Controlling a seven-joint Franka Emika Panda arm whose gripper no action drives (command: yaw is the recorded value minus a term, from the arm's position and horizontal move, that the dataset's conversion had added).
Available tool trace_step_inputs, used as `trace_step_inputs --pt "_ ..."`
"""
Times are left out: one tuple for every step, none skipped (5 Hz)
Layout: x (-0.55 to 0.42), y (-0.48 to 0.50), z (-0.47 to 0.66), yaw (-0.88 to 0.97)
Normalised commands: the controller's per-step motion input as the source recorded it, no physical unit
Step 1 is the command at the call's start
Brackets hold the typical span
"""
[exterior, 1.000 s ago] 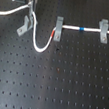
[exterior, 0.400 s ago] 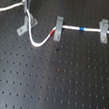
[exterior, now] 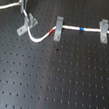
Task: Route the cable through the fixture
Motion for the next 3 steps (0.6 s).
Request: trace_step_inputs --pt "-0.308 0.004 0.26 0.00" --pt "-0.166 -0.323 0.01 0.00" --pt "-0.159 -0.319 -0.01 0.00"
